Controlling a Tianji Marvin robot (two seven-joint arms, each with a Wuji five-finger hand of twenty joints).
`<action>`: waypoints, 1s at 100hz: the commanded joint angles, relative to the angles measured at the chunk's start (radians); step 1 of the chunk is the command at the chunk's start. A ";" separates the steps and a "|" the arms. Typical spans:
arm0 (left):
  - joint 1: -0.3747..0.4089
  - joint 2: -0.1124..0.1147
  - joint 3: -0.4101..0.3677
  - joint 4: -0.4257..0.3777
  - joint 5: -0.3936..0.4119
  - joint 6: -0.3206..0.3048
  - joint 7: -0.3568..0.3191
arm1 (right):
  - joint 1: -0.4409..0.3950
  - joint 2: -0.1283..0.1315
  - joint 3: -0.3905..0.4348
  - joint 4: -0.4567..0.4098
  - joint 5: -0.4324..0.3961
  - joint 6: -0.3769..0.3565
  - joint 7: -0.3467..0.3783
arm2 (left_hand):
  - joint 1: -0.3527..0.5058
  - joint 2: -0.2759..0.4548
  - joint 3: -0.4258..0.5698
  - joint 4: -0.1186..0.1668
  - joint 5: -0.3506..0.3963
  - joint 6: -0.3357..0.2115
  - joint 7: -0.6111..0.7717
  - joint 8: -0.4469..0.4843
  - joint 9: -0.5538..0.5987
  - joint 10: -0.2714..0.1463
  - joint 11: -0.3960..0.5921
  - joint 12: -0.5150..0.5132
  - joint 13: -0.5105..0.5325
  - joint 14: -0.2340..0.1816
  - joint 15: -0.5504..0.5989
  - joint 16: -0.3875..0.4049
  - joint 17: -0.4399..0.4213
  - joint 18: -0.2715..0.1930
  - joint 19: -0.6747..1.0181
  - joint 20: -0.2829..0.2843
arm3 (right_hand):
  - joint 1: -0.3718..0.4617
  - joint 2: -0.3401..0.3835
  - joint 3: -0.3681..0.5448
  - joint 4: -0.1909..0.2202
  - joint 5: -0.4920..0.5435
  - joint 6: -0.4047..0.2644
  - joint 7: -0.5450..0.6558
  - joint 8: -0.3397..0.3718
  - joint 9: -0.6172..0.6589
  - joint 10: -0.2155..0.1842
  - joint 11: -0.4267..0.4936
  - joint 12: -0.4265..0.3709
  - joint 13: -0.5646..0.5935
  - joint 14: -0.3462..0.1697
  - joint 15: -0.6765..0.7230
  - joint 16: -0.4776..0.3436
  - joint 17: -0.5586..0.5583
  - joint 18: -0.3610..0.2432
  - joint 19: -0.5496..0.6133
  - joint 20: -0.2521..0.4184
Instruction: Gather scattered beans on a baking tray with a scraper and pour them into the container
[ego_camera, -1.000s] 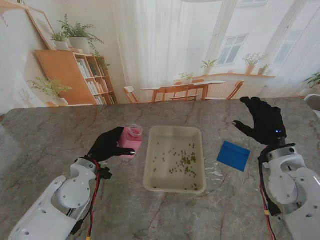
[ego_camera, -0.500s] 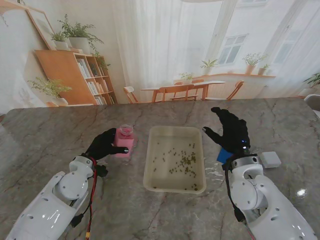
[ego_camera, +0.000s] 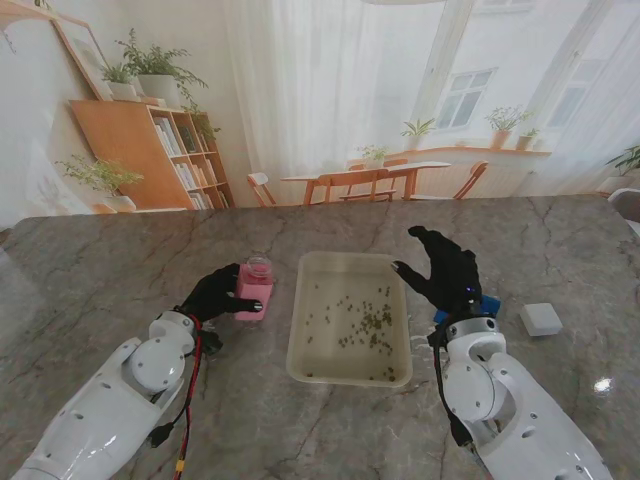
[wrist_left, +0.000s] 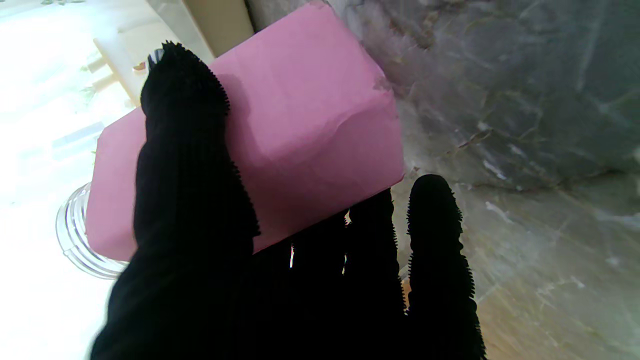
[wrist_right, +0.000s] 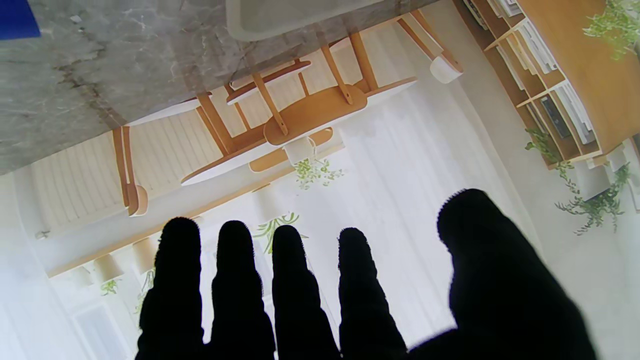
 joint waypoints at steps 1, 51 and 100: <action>-0.002 -0.010 0.007 0.013 -0.009 0.010 -0.001 | -0.013 -0.003 0.005 0.003 0.005 0.004 0.009 | 0.158 0.301 0.174 0.009 0.035 -0.214 0.209 0.058 0.045 -0.172 0.106 0.028 -0.031 -0.028 -0.003 -0.007 -0.013 0.012 -0.013 -0.026 | -0.003 0.026 -0.020 0.035 0.019 -0.019 0.003 0.010 0.014 -0.013 0.006 0.017 0.012 -0.015 -0.003 0.008 0.000 0.002 -0.009 0.016; 0.039 0.004 -0.011 -0.009 -0.005 0.062 -0.046 | -0.021 -0.004 0.019 0.004 0.022 0.021 0.021 | 0.096 0.299 0.176 0.007 0.029 -0.164 0.136 0.031 -0.079 -0.118 0.203 -0.125 -0.089 0.006 0.015 -0.022 -0.063 0.033 -0.021 -0.040 | -0.004 0.023 -0.016 0.035 0.024 -0.026 0.007 0.003 0.035 -0.020 0.007 0.019 0.026 -0.016 -0.009 0.011 0.006 0.004 -0.013 0.023; 0.097 0.042 -0.042 -0.083 0.026 0.089 -0.161 | -0.018 -0.005 0.015 0.006 0.031 0.026 0.031 | -0.071 0.343 0.178 0.021 0.041 -0.013 -0.328 -0.142 -0.307 -0.015 0.035 -0.551 -0.359 0.049 -0.120 -0.161 -0.351 0.029 -0.315 -0.132 | -0.005 0.024 -0.014 0.035 0.031 -0.029 0.012 -0.001 0.044 -0.021 0.007 0.021 0.034 -0.016 -0.009 0.015 0.011 0.006 -0.015 0.029</action>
